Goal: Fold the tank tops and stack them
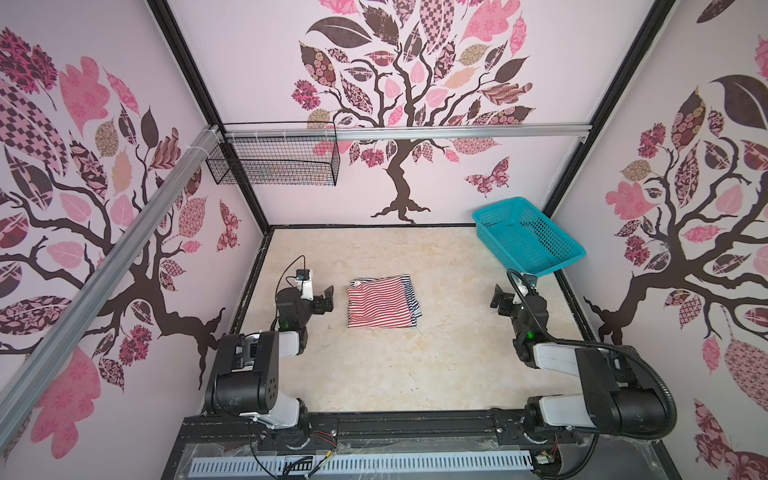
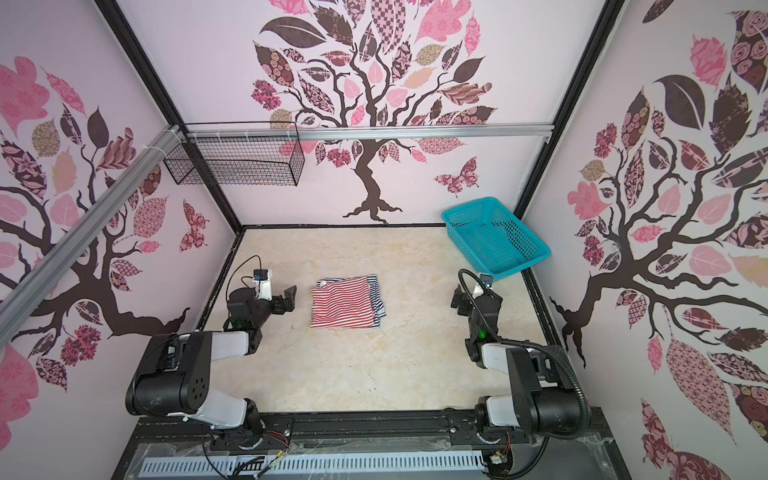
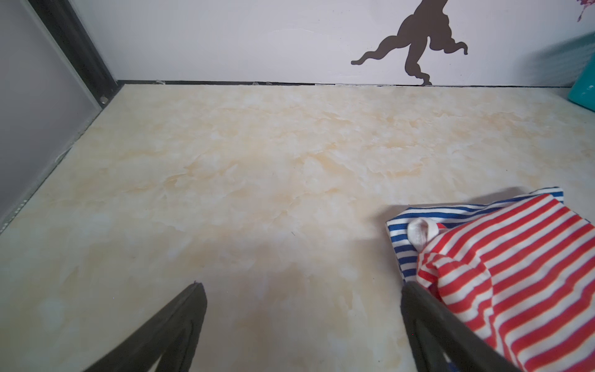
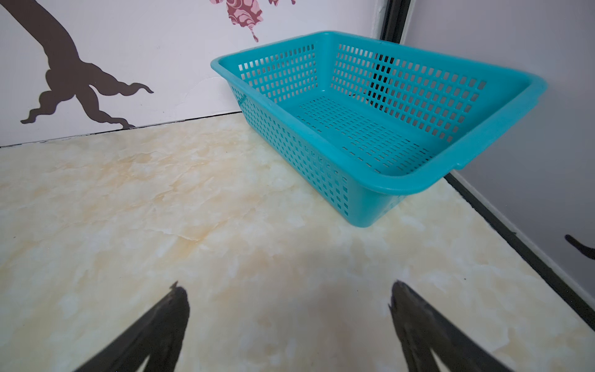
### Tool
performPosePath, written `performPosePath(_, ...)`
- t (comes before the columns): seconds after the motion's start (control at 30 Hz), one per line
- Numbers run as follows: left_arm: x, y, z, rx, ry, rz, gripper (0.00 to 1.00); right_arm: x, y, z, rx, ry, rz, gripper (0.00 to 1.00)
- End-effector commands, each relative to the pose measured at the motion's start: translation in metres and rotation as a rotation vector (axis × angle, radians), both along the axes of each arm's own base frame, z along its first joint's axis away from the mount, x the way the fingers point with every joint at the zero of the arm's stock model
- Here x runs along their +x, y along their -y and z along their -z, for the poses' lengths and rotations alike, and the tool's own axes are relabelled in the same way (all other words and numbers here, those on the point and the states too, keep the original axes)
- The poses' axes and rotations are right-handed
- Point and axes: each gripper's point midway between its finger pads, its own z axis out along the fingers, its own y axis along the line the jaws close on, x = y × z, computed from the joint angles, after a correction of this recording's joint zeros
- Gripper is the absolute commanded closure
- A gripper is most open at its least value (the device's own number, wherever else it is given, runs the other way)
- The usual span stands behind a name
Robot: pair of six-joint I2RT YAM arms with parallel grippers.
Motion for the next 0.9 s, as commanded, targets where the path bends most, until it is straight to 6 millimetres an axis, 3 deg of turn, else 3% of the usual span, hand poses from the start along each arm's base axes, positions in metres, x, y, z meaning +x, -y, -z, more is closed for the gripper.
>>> performPosePath(0.0, 0.001, -0.003, -0.008, 0.024, 0.044, -0.016, 0.02, 0.010, -0.005, -0.011, 0.006, 0.076, -0.036, 0.00)
performPosePath(0.1, -0.002, 0.000, -0.008, 0.041, 0.060, -0.012, 0.02, 0.013, -0.005, 0.003, 0.011, 0.075, -0.035, 0.00)
performPosePath(0.23, -0.012, 0.009, -0.012, 0.032, 0.178, 0.030, 0.02, 0.014, -0.007, 0.003, 0.006, 0.073, -0.042, 0.00)
performPosePath(0.33, -0.010, 0.006, -0.002, 0.045, 0.087, 0.020, 0.02, 0.016, -0.007, 0.005, 0.004, 0.062, -0.042, 0.00)
performPosePath(0.4, -0.001, 0.000, -0.004, 0.006, 0.099, 0.005, 0.02, 0.016, -0.007, 0.005, 0.003, 0.063, -0.043, 0.00)
performPosePath(0.87, -0.002, -0.004, -0.001, 0.010, 0.069, -0.018, 0.02, 0.015, -0.007, 0.005, 0.003, 0.060, -0.045, 0.00)
